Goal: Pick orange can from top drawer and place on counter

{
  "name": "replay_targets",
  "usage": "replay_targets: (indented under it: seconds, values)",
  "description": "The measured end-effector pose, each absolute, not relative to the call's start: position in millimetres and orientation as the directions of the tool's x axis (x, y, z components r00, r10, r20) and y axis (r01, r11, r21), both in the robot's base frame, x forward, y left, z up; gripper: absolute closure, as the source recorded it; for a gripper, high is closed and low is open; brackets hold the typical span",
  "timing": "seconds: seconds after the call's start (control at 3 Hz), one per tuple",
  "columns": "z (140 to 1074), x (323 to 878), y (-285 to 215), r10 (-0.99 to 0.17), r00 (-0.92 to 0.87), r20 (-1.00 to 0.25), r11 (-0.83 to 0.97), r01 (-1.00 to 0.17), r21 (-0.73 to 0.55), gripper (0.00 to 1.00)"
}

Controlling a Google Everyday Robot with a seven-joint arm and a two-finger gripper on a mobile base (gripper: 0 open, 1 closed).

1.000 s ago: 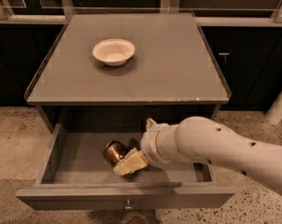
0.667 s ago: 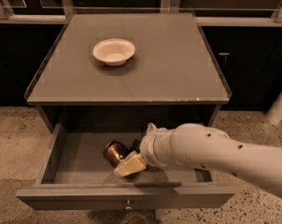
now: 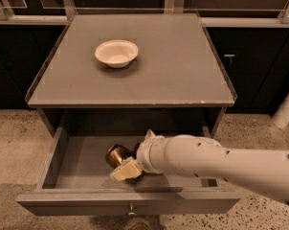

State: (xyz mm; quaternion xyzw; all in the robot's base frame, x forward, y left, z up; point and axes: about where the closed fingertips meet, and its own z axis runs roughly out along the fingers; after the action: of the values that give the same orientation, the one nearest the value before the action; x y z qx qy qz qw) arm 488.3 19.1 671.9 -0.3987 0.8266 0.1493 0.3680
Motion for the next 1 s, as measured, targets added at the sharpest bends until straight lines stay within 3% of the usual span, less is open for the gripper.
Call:
replay_targets:
  seconds: [1.0]
  values:
    - [660, 491, 73, -0.511, -0.331, -0.793, 0.609, -0.79, -0.063, 0.0]
